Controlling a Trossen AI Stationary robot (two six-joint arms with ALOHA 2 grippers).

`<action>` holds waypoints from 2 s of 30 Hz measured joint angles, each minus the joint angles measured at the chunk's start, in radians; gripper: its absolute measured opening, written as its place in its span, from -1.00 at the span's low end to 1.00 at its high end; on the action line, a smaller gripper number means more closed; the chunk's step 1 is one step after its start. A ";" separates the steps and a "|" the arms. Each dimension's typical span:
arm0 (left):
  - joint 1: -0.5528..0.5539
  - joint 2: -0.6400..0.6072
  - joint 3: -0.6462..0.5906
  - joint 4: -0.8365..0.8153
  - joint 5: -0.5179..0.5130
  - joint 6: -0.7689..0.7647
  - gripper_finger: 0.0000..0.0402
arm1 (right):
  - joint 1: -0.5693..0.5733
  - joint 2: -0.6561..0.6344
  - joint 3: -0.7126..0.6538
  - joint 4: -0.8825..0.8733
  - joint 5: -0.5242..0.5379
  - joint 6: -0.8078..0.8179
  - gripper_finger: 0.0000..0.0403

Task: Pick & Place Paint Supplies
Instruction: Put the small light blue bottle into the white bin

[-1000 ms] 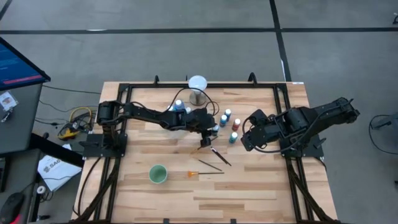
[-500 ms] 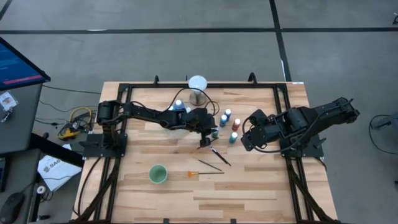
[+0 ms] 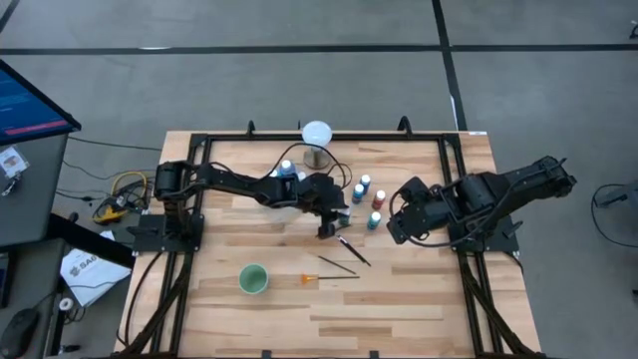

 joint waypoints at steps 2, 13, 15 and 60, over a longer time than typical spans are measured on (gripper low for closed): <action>0.000 -0.016 -0.001 0.006 0.020 0.037 -0.54 | 0.008 0.000 0.000 0.002 0.000 0.002 0.12; -0.006 -0.016 0.001 0.024 0.019 0.078 0.16 | 0.036 0.000 0.000 0.003 -0.001 0.027 0.12; -0.011 0.001 0.001 0.022 0.006 0.079 0.17 | 0.036 0.000 0.000 0.003 0.000 0.027 0.12; -0.027 0.018 -0.058 0.090 -0.040 0.103 -0.92 | 0.047 0.000 0.000 0.003 0.000 0.037 0.12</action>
